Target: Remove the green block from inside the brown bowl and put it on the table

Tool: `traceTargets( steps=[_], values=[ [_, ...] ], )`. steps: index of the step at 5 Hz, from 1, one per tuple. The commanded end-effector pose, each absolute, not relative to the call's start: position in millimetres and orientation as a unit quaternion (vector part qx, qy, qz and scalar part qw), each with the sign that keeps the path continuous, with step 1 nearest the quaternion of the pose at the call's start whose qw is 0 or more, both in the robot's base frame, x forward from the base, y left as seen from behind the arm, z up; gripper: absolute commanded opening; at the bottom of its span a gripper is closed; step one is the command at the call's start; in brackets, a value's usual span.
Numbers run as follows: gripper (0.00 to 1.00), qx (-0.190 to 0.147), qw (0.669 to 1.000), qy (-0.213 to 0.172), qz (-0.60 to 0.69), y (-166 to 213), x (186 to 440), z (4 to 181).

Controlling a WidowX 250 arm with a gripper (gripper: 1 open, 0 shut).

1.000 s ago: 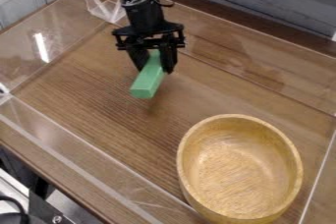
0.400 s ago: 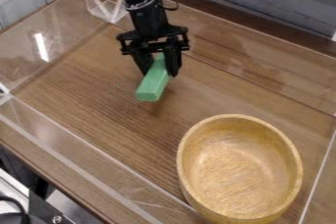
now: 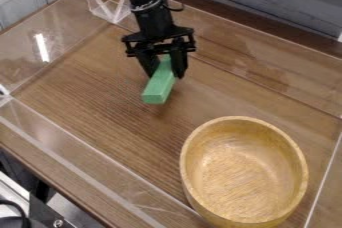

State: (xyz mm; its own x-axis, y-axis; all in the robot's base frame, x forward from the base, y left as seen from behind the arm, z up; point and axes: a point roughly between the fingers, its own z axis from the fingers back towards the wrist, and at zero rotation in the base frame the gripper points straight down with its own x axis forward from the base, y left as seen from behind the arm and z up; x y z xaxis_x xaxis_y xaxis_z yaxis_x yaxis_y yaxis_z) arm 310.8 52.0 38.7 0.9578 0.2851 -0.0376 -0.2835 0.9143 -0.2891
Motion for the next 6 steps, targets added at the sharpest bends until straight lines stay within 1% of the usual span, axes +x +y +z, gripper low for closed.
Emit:
traceTargets(
  steps=[1, 6],
  values=[
    [0.0, -0.145, 0.979, -0.033, 0.137, 52.4, 323.9, 52.6],
    [0.0, -0.154, 0.978, -0.022, 0.139, 52.1, 323.8, 46.6]
  ],
)
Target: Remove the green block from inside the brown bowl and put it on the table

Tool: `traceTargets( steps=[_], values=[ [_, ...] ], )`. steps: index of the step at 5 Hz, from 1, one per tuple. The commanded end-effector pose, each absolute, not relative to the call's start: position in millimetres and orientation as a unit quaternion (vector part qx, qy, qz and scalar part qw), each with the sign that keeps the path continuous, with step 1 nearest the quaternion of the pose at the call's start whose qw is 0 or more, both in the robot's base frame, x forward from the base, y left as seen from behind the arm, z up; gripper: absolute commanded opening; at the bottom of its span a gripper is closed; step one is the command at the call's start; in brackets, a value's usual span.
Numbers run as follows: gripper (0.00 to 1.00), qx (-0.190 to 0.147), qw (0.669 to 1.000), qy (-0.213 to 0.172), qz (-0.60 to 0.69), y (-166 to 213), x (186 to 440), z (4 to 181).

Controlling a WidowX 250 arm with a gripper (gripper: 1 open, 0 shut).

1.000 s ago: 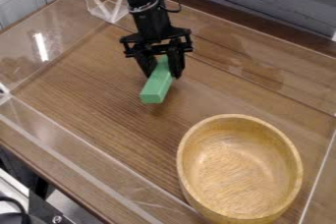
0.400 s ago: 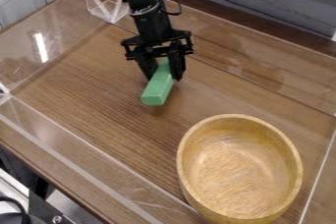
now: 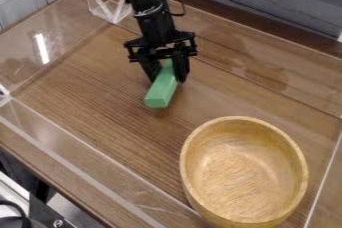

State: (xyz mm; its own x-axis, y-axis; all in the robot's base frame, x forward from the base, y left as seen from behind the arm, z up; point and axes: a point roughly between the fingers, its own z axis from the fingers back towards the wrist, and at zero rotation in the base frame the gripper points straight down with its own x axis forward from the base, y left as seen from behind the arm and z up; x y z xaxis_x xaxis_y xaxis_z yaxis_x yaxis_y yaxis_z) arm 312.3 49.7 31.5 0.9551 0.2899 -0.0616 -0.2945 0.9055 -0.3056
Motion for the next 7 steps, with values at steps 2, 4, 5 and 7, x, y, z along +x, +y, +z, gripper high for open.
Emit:
traceTargets(
  steps=[2, 4, 5, 7],
  values=[
    [0.0, -0.157, 0.978, -0.018, 0.14, 53, 323, 45.6],
    [1.0, -0.158, 0.978, -0.016, 0.137, 54, 327, 46.5],
    [1.0, -0.157, 0.978, -0.018, 0.134, 54, 331, 50.3],
    [1.0, -0.158, 0.979, -0.017, 0.13, 54, 338, 58.3]
  ],
)
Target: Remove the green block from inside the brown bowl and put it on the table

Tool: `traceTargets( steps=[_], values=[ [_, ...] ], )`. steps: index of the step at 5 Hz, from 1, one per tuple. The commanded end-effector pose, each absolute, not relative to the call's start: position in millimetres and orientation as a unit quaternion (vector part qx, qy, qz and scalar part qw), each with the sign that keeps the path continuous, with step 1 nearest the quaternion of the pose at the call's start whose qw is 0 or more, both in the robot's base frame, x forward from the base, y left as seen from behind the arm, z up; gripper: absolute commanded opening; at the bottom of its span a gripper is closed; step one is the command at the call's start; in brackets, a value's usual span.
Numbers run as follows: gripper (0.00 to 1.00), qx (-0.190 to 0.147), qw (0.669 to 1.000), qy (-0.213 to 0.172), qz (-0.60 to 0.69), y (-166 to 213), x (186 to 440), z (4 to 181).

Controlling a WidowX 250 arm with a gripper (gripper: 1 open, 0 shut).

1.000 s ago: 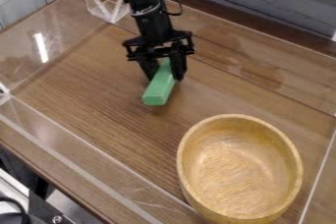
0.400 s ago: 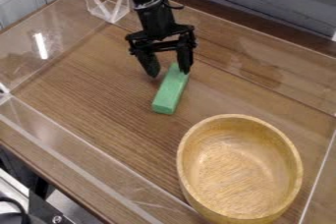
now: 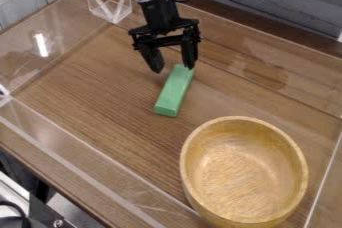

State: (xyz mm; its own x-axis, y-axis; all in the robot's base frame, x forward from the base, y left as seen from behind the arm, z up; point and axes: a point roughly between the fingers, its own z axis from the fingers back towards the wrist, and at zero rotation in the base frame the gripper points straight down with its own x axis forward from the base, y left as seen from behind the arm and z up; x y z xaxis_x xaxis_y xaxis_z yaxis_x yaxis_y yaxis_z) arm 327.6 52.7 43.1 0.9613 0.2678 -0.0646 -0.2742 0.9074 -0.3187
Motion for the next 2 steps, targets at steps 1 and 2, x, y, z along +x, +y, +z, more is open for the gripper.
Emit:
traceTargets(
  steps=[1, 2],
  values=[
    [1.0, -0.159, 0.979, -0.018, 0.127, 53.4, 340.3, 64.6],
    [1.0, -0.159, 0.979, -0.018, 0.125, 52.5, 342.7, 69.1]
  ],
)
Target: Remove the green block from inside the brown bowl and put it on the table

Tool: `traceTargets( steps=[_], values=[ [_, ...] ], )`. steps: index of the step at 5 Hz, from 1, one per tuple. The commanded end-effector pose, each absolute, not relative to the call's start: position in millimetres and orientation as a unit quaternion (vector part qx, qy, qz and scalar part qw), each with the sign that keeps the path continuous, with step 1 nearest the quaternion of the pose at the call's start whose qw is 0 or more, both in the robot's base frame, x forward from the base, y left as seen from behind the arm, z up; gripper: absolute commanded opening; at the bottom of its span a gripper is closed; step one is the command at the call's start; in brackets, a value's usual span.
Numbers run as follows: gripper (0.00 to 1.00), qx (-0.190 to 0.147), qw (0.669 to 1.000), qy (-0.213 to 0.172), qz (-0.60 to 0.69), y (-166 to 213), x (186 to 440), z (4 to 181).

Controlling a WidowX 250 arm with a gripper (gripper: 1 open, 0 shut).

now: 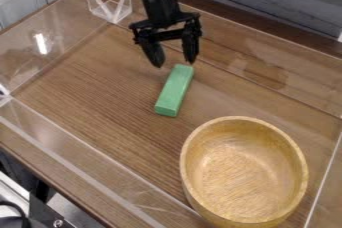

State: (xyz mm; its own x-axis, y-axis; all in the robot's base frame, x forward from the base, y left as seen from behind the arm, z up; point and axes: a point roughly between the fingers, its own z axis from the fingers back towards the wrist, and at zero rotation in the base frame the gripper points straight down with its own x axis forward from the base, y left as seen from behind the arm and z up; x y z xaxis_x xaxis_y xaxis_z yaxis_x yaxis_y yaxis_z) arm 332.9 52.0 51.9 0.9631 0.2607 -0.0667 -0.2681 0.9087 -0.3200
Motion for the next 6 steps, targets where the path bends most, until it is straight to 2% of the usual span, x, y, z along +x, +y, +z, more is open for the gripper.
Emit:
traceTargets(
  steps=[1, 6],
  values=[
    [1.0, -0.159, 0.979, -0.019, 0.123, 51.5, 345.0, 73.3],
    [1.0, -0.156, 0.98, -0.025, 0.12, 46.1, 350.7, 70.3]
  ],
)
